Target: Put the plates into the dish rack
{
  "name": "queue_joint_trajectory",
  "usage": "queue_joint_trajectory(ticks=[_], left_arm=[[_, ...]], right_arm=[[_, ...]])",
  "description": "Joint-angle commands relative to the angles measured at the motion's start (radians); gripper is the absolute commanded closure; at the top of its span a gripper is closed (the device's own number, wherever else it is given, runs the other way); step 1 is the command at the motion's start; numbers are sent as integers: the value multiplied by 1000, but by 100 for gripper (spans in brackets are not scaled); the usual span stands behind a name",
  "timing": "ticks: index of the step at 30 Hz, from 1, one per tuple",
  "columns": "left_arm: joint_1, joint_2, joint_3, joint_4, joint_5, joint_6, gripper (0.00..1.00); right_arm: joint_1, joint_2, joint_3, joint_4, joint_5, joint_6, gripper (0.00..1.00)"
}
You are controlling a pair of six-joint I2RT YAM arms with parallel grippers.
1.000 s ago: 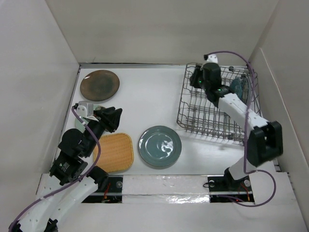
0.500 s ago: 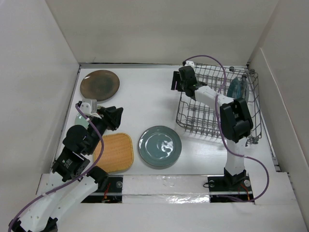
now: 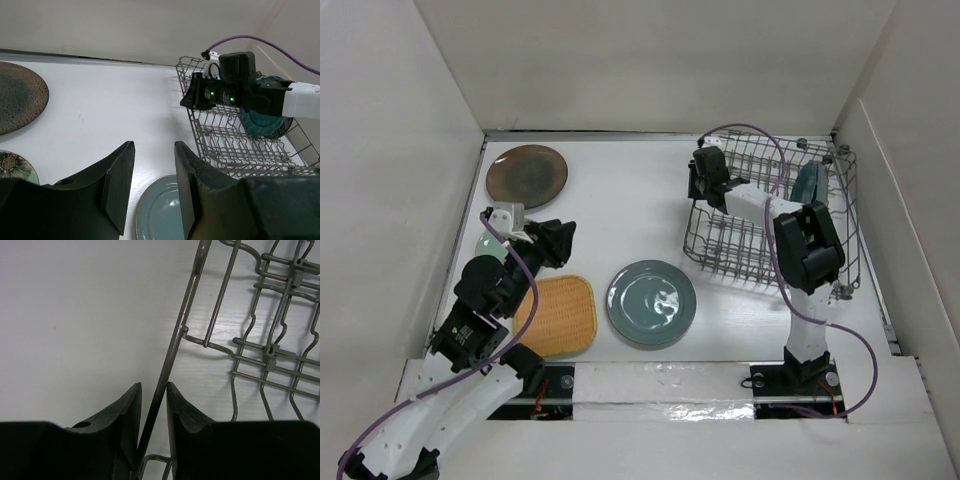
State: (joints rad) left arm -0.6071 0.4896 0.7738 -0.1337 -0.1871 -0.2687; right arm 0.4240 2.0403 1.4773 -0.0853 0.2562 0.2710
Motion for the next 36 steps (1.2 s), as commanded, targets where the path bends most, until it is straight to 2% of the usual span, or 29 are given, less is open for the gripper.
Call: queue_joint_trajectory(ticks=[1,5,9,14,19,23,26,29,32,33,34,35,36], left_arm=[[-3,14,1,26,3,14,66],[-3,21,1,25,3,14,66],[-3,18,-2,28,0,14,66],[-3,23,2,26,8,14,66],[-3,30,7,20,8,11,66],[-3,26,1,20,-6,13,66],[-3,21,2,20,-6,13,66],[-3,24,1,20,-12,13,66],[-3,20,7,19,-14,13,66],[-3,17,5,20,-28,13,73],[-3,11,2,23,-40,13,86],[-3,7,5,17,-54,11,97],[-3,3,8,11,-75,5,100]], right_arm=[[6,-84,-50,44,-48,-53,70],[15,-166,-141,58,-70,-78,77],[15,-268,-245,70,-116,-107,78],[15,-298,-265,56,-126,-133,71],[24,-308,-249,48,-133,-139,69],[33,-354,-236,35,-133,-136,48],[44,-411,-212,-1,-140,-136,39],[71,-453,-206,-13,-132,-139,32],[119,-499,-189,-31,-133,-142,31],[134,-509,-190,-22,-143,-139,34],[150,-520,-195,-8,-164,-132,43],[166,-517,-212,13,-235,-101,73],[209,-506,-222,71,-282,-76,90]])
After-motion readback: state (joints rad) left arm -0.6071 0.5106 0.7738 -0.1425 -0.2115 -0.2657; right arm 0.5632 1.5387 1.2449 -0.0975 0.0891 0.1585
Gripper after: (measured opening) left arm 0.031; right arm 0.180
